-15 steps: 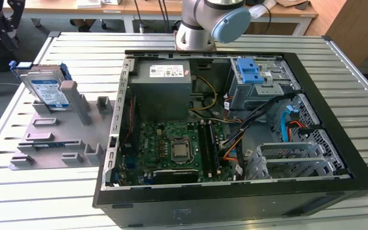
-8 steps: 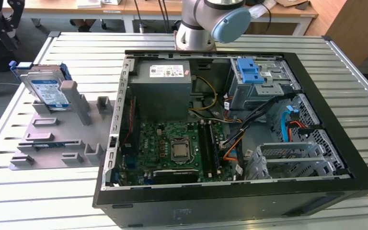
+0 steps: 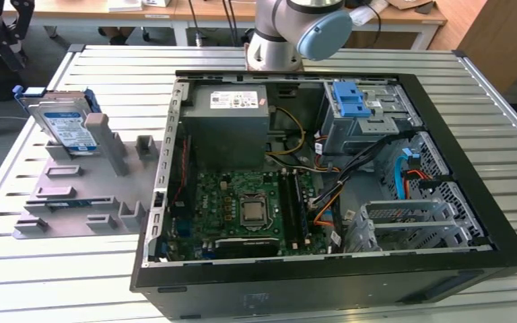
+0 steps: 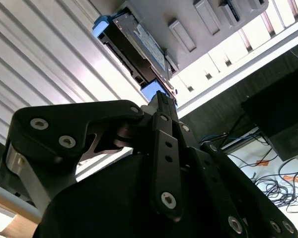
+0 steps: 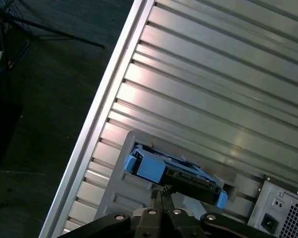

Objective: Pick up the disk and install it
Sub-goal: 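Pick up the disk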

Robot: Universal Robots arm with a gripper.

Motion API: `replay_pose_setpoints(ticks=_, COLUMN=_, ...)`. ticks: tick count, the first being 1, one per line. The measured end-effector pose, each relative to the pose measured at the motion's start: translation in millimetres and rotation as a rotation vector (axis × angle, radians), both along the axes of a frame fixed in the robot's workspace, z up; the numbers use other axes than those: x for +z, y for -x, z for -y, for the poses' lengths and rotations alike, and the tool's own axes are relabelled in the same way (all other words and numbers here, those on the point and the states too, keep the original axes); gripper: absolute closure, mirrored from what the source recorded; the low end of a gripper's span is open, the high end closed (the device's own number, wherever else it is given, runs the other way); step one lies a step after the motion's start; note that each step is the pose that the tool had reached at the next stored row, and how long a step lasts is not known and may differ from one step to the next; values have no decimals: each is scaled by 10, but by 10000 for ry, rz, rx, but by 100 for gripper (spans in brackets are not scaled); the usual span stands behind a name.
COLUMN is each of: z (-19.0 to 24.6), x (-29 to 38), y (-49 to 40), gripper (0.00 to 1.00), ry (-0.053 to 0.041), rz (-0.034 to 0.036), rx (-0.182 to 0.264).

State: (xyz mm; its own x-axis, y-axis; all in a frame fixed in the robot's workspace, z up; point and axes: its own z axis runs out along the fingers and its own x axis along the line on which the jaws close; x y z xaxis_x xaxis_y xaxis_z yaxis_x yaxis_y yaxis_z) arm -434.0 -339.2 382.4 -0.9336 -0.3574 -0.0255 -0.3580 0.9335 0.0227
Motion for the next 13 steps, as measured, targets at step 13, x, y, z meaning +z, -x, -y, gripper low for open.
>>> replay_pose_setpoints(ticks=13, z=0, x=-2, y=6, gripper=89, ry=0, rz=0, rx=718)
